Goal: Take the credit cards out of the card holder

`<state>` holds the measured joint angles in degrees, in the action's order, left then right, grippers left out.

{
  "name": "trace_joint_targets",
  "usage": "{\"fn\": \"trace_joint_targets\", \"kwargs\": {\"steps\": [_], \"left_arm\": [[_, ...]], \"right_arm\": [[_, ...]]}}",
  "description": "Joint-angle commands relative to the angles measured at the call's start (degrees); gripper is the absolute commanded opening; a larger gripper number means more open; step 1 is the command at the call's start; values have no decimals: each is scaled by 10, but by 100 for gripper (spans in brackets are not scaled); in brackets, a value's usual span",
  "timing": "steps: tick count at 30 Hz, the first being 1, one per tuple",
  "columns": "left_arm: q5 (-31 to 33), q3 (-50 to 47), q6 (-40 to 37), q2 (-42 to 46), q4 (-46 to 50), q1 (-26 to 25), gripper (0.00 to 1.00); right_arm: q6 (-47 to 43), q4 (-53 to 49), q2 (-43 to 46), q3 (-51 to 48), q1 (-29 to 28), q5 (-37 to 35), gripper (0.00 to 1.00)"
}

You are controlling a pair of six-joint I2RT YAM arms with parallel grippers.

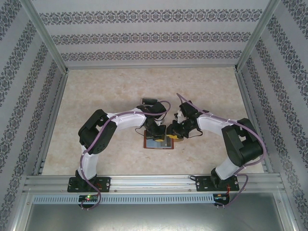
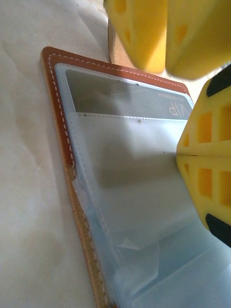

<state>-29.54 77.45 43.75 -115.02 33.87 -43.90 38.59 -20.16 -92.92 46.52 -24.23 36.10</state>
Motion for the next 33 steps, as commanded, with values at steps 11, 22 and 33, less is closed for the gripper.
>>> {"fn": "trace_joint_targets", "kwargs": {"steps": [11,22,33], "left_arm": [[32,-22,9,66,5,-2,0],[83,-74,-15,133,42,46,0],[101,-125,-51,93,57,69,0]], "right_arm": [[6,29,-42,-20,-7,10,32],[2,11,-29,-7,-8,6,36],[-18,-42,-32,20,-25,-46,37]]}}
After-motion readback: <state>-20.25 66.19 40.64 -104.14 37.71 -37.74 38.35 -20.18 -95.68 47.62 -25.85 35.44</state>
